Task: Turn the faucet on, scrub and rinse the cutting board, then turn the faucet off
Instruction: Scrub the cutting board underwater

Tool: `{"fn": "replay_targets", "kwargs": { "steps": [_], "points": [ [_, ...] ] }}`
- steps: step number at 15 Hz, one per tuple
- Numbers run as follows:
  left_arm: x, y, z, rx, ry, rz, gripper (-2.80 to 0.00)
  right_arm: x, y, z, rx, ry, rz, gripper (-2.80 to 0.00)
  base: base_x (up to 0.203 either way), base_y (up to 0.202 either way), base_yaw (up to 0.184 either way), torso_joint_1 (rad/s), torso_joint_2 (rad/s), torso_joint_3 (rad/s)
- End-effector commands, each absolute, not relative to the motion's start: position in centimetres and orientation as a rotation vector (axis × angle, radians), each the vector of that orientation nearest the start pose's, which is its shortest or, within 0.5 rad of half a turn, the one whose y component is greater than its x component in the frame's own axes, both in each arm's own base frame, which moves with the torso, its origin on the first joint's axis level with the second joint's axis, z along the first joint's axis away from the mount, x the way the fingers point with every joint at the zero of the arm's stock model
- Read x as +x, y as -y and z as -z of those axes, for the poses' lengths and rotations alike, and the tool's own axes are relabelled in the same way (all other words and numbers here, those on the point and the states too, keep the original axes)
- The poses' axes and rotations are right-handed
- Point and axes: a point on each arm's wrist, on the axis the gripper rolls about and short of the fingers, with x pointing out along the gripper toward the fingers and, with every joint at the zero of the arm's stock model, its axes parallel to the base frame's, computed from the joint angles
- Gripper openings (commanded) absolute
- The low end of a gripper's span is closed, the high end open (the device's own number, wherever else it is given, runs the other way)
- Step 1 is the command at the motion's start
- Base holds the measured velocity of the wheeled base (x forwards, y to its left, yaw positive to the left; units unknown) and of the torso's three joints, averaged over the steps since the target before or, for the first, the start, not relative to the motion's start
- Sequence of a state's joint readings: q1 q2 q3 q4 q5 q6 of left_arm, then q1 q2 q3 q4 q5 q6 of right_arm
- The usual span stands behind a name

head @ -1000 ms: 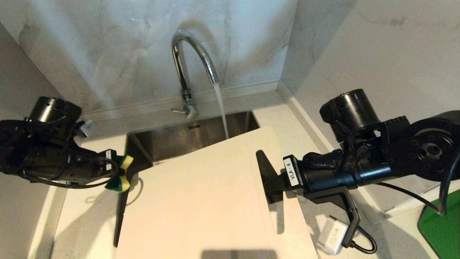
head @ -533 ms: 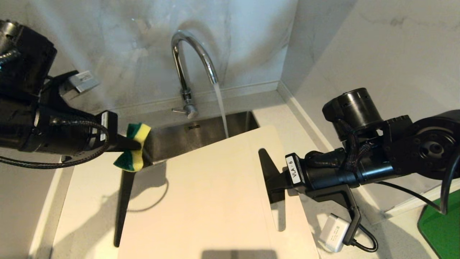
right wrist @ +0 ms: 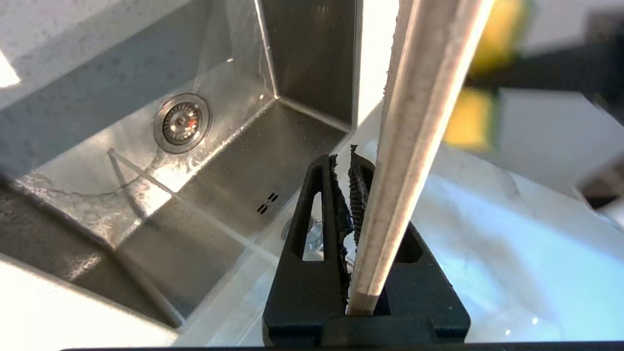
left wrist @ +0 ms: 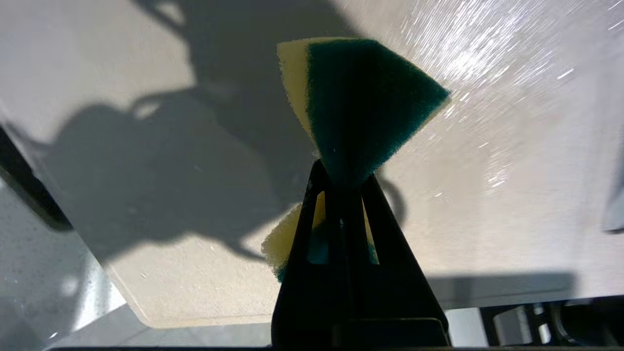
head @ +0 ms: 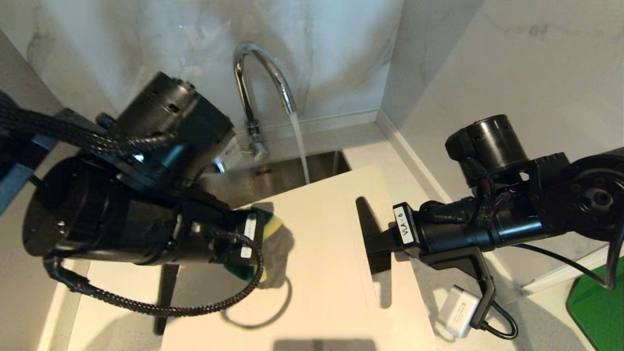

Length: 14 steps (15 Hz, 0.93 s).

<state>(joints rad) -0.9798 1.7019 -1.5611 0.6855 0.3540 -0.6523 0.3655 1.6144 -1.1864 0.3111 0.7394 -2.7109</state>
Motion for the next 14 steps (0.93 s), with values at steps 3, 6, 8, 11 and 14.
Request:
{"fn": "replay_targets", "kwargs": {
  "steps": [3, 6, 8, 11, 14],
  "points": [
    [18.1, 26.2, -23.0, -0.06, -0.843, 0.327, -2.8, 25.0, -10.9, -23.2, -2.098, 1.115, -1.225, -2.8, 0.0, 0.0, 0.0, 0.0, 0.0, 0.0],
    [18.0, 26.0, -21.1, -0.024, -0.883, 0.305, -2.8, 25.0, -10.9, -23.3, -2.097, 1.114, -1.223, -2.8, 0.0, 0.0, 0.0, 0.0, 0.0, 0.0],
    [18.1, 25.5, -20.0, -0.047, -0.896, 0.275, -2.8, 25.0, -10.9, -23.3, -2.097, 1.114, -1.223, -2.8, 0.0, 0.0, 0.0, 0.0, 0.0, 0.0],
    [18.0, 23.4, -18.4, -0.068, -0.9, 0.235, -2.8, 25.0, -10.9, -23.2, -2.097, 1.114, -1.225, -2.8, 0.0, 0.0, 0.0, 0.0, 0.0, 0.0],
    [17.9, 20.3, -17.3, -0.113, -0.905, 0.2, -2.8, 25.0, -10.9, -23.3, -2.097, 1.117, -1.222, -2.8, 0.0, 0.0, 0.0, 0.0, 0.0, 0.0]
  ]
}}
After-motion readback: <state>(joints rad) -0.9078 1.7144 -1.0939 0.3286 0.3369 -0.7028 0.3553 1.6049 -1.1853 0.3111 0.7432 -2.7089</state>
